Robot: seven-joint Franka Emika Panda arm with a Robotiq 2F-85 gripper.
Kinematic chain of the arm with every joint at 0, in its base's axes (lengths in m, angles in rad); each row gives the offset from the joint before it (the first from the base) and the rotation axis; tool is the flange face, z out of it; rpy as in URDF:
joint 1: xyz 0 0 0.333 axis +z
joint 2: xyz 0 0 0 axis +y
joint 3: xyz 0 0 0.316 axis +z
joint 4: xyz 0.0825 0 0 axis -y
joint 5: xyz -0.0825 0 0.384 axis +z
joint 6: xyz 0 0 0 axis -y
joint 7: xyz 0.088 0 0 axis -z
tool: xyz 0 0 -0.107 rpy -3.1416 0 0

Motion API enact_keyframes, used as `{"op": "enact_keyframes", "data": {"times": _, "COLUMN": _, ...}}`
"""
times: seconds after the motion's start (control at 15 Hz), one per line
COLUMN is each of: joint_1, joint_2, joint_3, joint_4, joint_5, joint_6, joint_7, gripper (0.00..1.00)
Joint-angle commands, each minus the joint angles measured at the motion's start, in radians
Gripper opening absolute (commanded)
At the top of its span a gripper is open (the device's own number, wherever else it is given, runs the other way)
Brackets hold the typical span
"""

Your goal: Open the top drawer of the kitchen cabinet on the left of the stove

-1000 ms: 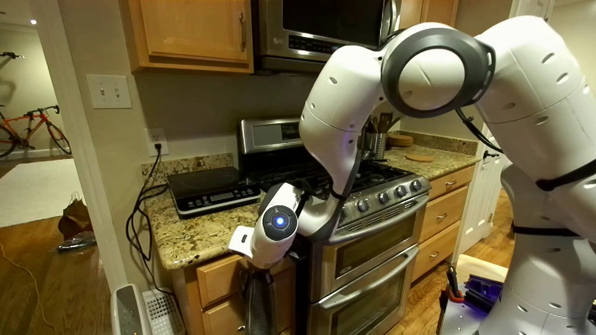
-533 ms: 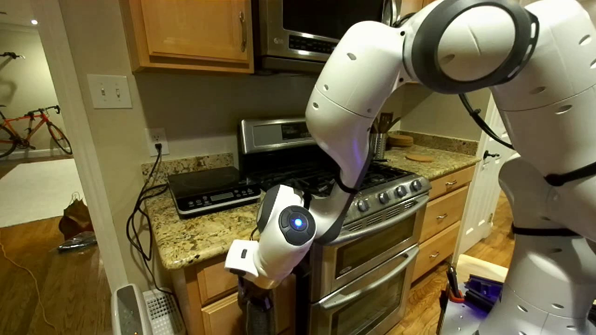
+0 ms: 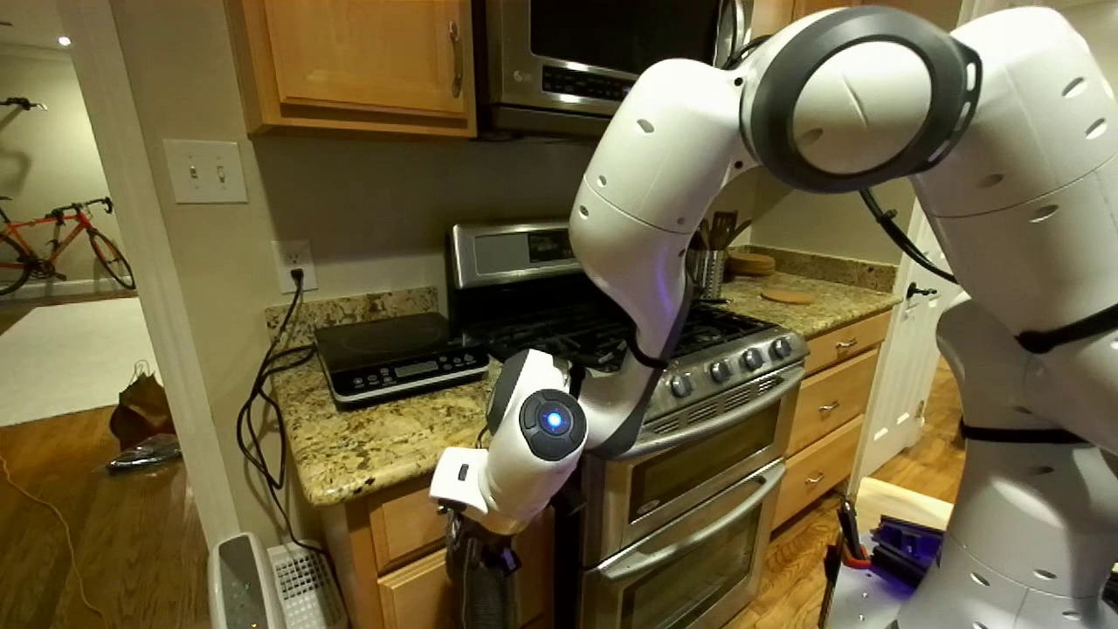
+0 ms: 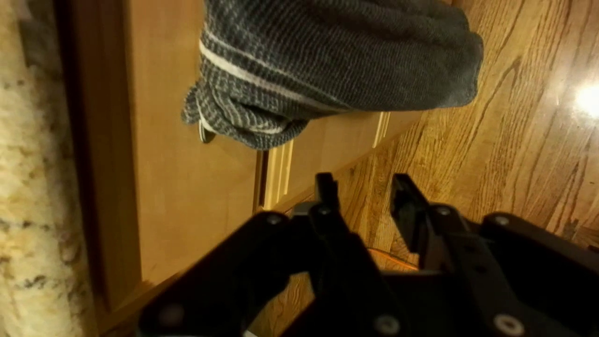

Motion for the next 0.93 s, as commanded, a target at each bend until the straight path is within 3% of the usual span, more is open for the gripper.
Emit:
{"op": "enact_keyframes", "data": {"times": 0.0, "joint_1": -0.012, "joint_2": 0.017, "joint_3": -0.038, "joint_4": 0.014, "joint_5": 0.033, "joint_6": -0.023, "joint_7": -0.040, "gripper": 0.67}}
{"op": "enact_keyframes", "data": {"times": 0.33, "joint_1": -0.012, "joint_2": 0.021, "joint_3": -0.084, "joint_4": 0.034, "joint_5": 0.043, "joint_6": -0.062, "joint_7": -0.029, "gripper": 0.98}}
{"op": "enact_keyframes", "data": {"times": 0.6, "joint_1": -0.028, "joint_2": 0.058, "joint_3": -0.095, "joint_4": 0.072, "joint_5": 0.088, "joint_6": -0.069, "joint_7": -0.049, "gripper": 1.00}}
{"op": "enact_keyframes", "data": {"times": 0.73, "joint_1": -0.045, "joint_2": 0.083, "joint_3": -0.085, "joint_4": 0.085, "joint_5": 0.136, "joint_6": -0.044, "joint_7": -0.069, "gripper": 0.87}}
{"op": "enact_keyframes", "data": {"times": 0.87, "joint_1": -0.055, "joint_2": 0.110, "joint_3": -0.080, "joint_4": 0.101, "joint_5": 0.178, "joint_6": -0.043, "joint_7": -0.082, "gripper": 0.61}}
